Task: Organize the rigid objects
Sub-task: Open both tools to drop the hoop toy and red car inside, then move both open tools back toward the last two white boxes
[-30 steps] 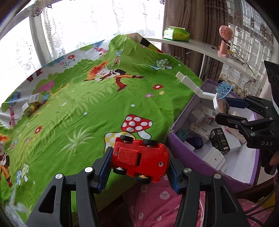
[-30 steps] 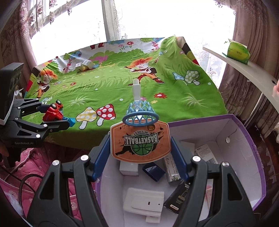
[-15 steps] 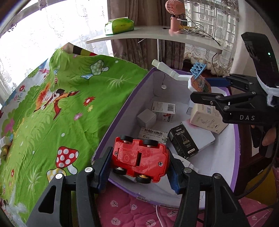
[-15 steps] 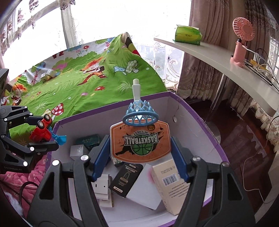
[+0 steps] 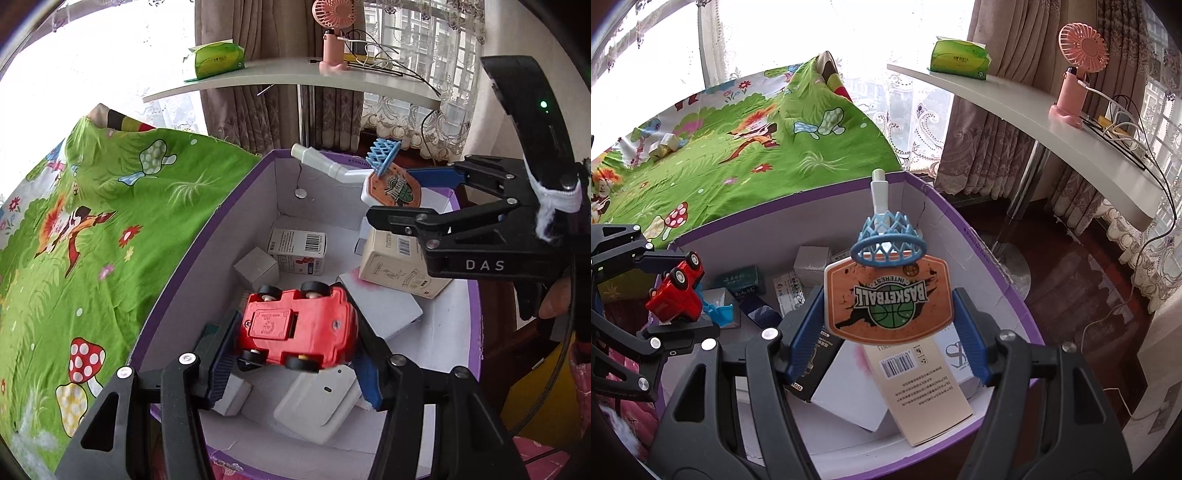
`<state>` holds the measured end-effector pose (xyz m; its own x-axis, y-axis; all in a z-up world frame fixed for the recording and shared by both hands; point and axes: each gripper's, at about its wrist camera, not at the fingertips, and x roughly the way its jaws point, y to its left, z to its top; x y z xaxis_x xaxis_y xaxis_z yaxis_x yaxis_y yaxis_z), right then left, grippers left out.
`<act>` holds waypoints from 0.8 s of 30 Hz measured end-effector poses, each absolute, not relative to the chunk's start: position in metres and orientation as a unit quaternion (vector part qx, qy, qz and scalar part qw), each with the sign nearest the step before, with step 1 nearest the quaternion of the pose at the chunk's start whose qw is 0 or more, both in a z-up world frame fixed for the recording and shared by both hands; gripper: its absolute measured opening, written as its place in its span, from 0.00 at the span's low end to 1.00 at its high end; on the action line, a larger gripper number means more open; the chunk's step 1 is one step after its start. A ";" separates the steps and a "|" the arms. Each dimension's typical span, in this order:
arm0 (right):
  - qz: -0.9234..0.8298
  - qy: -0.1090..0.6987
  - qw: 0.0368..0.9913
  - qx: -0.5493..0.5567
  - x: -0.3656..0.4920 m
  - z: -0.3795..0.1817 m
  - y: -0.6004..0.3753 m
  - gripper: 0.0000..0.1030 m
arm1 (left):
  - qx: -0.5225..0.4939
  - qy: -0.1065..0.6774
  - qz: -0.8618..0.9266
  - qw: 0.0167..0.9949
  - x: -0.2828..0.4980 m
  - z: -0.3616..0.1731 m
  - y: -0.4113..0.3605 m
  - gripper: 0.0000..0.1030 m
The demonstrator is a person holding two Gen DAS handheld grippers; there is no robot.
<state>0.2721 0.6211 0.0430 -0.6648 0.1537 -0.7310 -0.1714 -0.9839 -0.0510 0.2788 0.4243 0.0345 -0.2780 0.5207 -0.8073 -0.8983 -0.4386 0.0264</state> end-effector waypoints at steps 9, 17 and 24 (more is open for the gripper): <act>0.895 -0.023 0.094 -0.435 0.249 0.045 0.596 0.80 | -0.376 0.209 0.789 0.439 0.255 0.042 0.392 0.75; 0.907 -0.075 -0.018 -0.413 0.183 0.063 0.491 0.80 | -0.376 0.174 0.855 0.312 0.177 0.036 0.281 0.76; 0.887 -0.150 -0.156 -0.408 0.072 0.042 0.348 0.83 | -0.391 0.100 0.910 0.099 0.066 0.034 0.121 0.80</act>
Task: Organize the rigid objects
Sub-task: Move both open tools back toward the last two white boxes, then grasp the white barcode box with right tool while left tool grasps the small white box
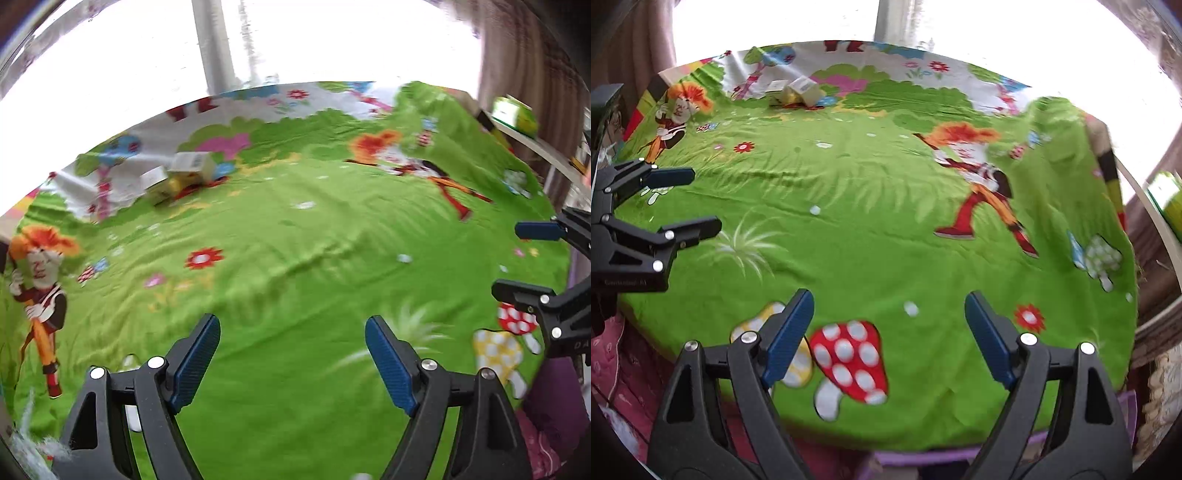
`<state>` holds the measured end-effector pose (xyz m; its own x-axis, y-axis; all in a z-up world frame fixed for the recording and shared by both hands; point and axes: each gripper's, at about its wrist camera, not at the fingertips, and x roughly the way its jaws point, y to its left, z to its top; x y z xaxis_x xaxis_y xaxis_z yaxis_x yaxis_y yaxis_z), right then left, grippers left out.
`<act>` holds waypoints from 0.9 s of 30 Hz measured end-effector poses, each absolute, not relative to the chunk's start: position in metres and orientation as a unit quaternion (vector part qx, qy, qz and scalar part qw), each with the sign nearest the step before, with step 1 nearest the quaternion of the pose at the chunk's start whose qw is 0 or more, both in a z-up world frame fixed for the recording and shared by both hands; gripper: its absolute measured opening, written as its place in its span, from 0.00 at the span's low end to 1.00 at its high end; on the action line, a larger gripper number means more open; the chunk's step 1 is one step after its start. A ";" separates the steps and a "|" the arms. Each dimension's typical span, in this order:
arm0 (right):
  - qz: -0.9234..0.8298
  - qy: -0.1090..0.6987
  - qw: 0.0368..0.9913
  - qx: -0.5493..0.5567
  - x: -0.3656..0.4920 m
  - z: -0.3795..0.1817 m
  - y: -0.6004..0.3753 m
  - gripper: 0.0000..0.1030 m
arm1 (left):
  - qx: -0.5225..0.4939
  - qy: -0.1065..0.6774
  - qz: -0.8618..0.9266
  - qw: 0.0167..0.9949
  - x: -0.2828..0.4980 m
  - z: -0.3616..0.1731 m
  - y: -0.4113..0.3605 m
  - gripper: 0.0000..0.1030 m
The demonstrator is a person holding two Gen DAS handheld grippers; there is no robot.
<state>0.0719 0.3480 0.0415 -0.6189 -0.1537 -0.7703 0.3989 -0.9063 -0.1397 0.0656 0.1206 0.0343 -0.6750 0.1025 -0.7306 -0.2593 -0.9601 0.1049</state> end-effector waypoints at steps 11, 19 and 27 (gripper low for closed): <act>-0.856 0.182 0.250 0.414 -0.108 0.010 0.180 0.83 | -0.429 -0.074 0.900 -0.035 0.030 0.007 -0.037 0.90; -0.854 0.228 0.250 0.395 -0.215 0.005 0.100 0.83 | -0.455 -0.023 0.890 -0.035 0.022 0.002 -0.017 1.00; -0.835 0.211 0.323 0.393 -0.244 0.002 0.089 0.41 | -0.466 -0.014 0.884 -0.018 0.019 0.005 -0.021 1.00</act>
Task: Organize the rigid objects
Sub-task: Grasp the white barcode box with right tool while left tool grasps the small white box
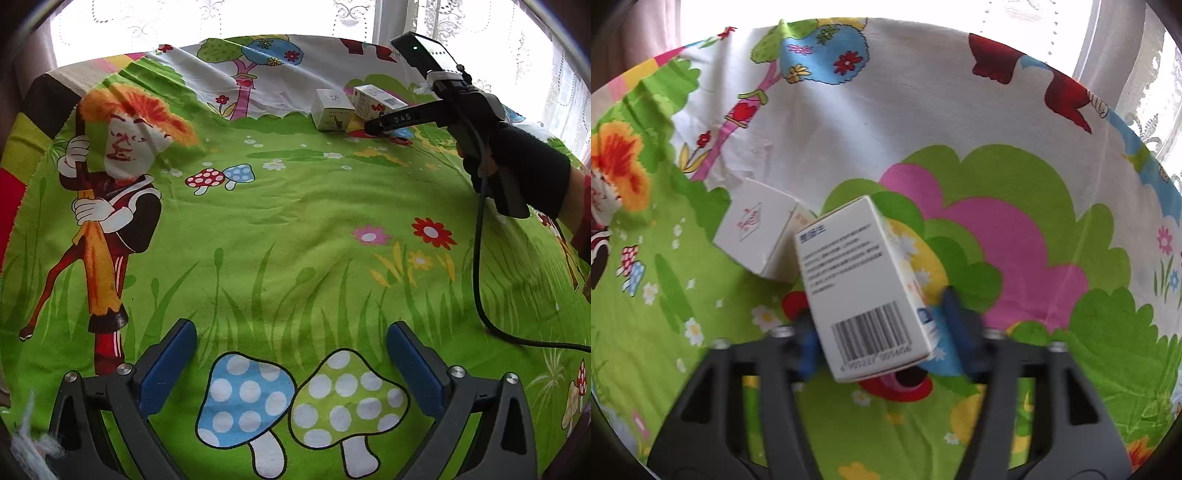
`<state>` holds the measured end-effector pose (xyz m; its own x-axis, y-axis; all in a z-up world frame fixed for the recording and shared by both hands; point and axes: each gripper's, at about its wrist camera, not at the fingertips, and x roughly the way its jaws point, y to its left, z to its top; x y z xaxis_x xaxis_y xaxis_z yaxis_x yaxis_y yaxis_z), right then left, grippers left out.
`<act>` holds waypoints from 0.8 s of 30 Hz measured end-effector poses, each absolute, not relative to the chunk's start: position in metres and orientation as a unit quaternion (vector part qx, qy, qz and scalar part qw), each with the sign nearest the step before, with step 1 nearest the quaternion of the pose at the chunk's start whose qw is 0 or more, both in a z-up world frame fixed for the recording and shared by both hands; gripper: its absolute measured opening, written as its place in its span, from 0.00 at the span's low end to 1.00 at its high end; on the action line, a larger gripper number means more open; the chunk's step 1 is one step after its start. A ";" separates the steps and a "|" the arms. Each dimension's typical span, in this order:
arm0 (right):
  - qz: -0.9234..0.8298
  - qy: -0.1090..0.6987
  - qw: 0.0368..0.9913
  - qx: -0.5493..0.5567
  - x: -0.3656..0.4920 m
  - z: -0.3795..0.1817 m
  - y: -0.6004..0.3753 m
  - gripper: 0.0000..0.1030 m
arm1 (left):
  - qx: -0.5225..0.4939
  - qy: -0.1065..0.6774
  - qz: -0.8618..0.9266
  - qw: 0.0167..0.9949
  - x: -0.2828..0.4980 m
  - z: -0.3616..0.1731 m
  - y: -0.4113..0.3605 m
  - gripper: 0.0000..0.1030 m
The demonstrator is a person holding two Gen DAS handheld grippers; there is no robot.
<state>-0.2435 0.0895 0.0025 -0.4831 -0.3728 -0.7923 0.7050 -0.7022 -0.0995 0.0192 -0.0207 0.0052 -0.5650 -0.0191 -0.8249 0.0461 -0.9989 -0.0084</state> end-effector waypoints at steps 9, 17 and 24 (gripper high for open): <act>-0.834 0.208 0.316 0.401 -0.126 0.003 0.220 0.42 | 0.480 0.031 -0.874 0.061 -0.096 0.003 -0.014 1.00; -0.856 0.161 0.290 0.398 -0.087 0.006 0.254 0.42 | 0.461 0.026 -0.879 0.114 -0.226 0.000 0.024 1.00; -0.860 0.157 0.276 0.398 -0.088 0.003 0.249 0.42 | 0.446 0.056 -0.893 0.017 -0.170 0.014 0.022 0.40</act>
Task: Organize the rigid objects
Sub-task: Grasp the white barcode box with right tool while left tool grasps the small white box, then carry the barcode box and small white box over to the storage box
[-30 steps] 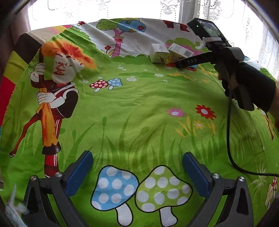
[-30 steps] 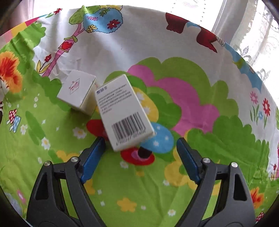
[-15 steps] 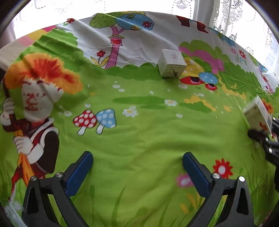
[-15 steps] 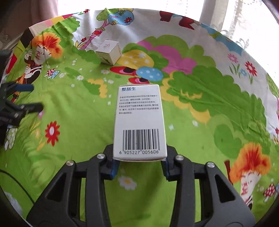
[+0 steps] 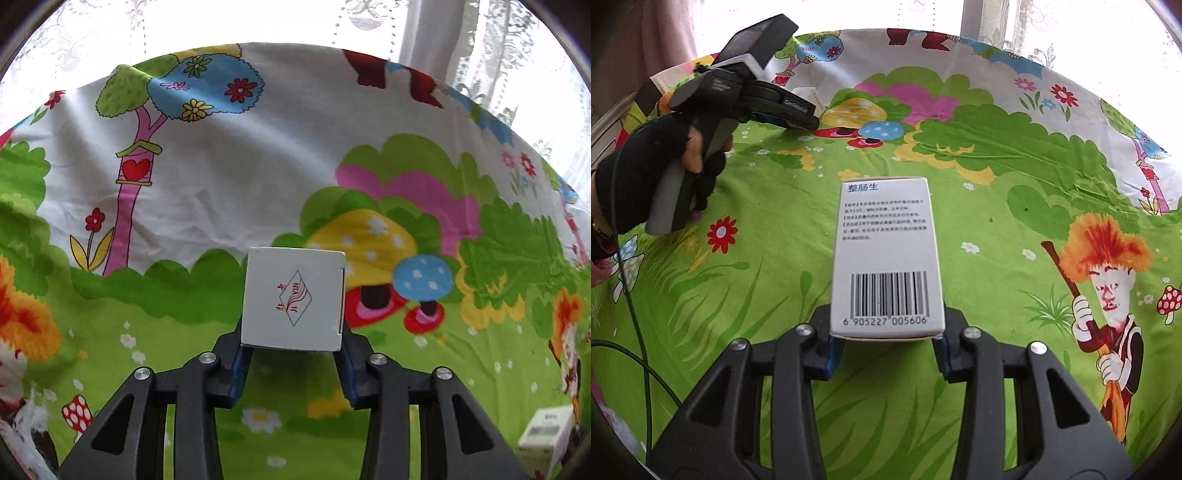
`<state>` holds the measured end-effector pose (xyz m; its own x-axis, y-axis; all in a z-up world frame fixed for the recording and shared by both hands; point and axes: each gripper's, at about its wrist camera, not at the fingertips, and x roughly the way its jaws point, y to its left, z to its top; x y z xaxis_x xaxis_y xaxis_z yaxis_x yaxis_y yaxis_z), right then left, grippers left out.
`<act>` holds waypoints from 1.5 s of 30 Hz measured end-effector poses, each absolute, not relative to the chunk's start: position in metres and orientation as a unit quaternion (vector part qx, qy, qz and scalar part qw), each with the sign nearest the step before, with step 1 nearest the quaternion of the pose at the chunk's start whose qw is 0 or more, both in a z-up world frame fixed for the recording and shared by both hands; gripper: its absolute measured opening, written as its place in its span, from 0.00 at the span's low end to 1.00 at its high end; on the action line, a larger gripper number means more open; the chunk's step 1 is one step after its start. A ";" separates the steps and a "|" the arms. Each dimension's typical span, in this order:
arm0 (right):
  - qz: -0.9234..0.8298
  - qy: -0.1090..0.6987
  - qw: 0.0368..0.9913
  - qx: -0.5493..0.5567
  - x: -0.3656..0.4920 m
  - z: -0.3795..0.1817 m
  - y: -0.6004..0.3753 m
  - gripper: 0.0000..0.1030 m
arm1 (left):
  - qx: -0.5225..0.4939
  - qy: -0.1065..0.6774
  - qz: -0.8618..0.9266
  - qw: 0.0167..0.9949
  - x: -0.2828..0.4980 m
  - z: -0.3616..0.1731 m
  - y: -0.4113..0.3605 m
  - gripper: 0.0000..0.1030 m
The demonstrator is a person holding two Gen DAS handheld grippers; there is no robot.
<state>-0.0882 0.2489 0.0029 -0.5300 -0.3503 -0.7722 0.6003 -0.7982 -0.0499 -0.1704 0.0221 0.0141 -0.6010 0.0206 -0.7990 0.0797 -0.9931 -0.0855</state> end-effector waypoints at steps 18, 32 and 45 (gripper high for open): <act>-0.865 0.129 0.250 0.415 -0.081 0.005 0.252 0.43 | 0.425 0.045 -0.904 -0.031 0.051 0.027 -0.012 0.40; -0.865 0.112 0.249 0.421 0.031 0.023 0.234 0.42 | 0.415 0.025 -0.908 -0.046 0.108 0.030 -0.007 0.40; -0.863 0.132 0.260 0.413 0.104 0.027 0.232 0.42 | 0.410 0.001 -0.911 -0.057 0.150 0.034 0.010 0.40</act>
<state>0.1042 0.2324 0.0271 -0.5229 -0.3398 -0.7817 0.5573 -0.8303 -0.0119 0.1497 0.0105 0.0342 -0.6581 0.1038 -0.7457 -0.1023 -0.9936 -0.0480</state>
